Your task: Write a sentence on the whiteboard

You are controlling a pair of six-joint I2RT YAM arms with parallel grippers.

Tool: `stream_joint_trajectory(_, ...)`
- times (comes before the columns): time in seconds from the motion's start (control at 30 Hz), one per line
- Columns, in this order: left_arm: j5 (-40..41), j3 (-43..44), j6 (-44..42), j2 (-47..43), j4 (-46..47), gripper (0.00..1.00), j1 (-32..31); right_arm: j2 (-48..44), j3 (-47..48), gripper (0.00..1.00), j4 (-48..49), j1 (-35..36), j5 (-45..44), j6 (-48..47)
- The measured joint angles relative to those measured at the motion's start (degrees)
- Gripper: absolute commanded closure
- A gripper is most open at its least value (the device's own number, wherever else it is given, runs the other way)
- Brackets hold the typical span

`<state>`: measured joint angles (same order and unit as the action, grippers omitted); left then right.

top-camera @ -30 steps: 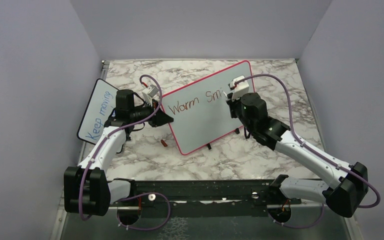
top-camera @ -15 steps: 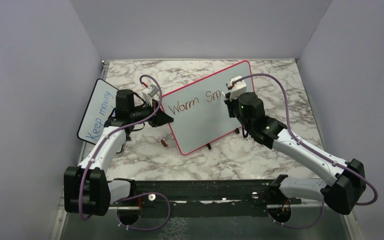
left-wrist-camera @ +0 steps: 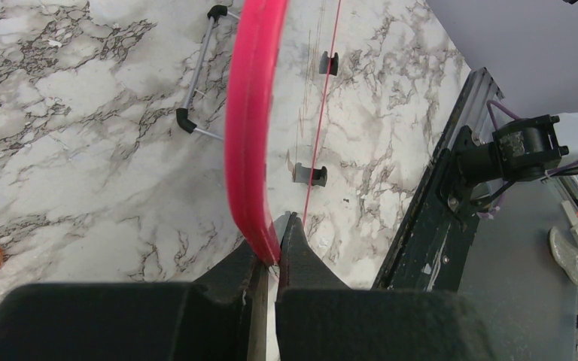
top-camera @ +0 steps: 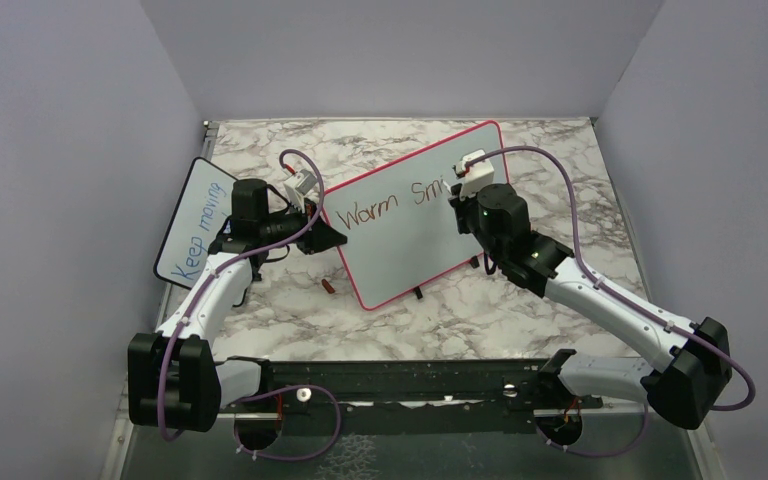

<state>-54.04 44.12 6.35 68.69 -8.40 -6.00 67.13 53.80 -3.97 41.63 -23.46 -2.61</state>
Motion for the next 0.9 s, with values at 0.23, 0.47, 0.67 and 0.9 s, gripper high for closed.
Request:
stream_joint_trajectory(0.23, 0.0, 0.0, 0.0, 0.0, 0.0, 1.0, 0.0, -0.02, 0.0, 1.0, -1.01, -0.02, 0.0, 0.28)
stream_joint_trajectory(0.47, 0.0, 0.0, 0.0, 0.0, 0.0, 1.0, 0.0, -0.24, 0.0, 1.0, -2.97, -0.02, 0.02, 1.18)
stream_joint_trajectory(0.67, 0.0, 0.0, 0.0, 0.0, 0.0, 1.0, 0.0, -0.55, -0.24, 1.0, -3.91, -0.02, 0.26, 1.66)
stream_joint_trajectory(0.9, 0.0, 0.0, 0.0, 0.0, 0.0, 1.0, 0.0, -1.22, -0.76, 1.0, -5.55, -0.02, 0.44, 1.75)
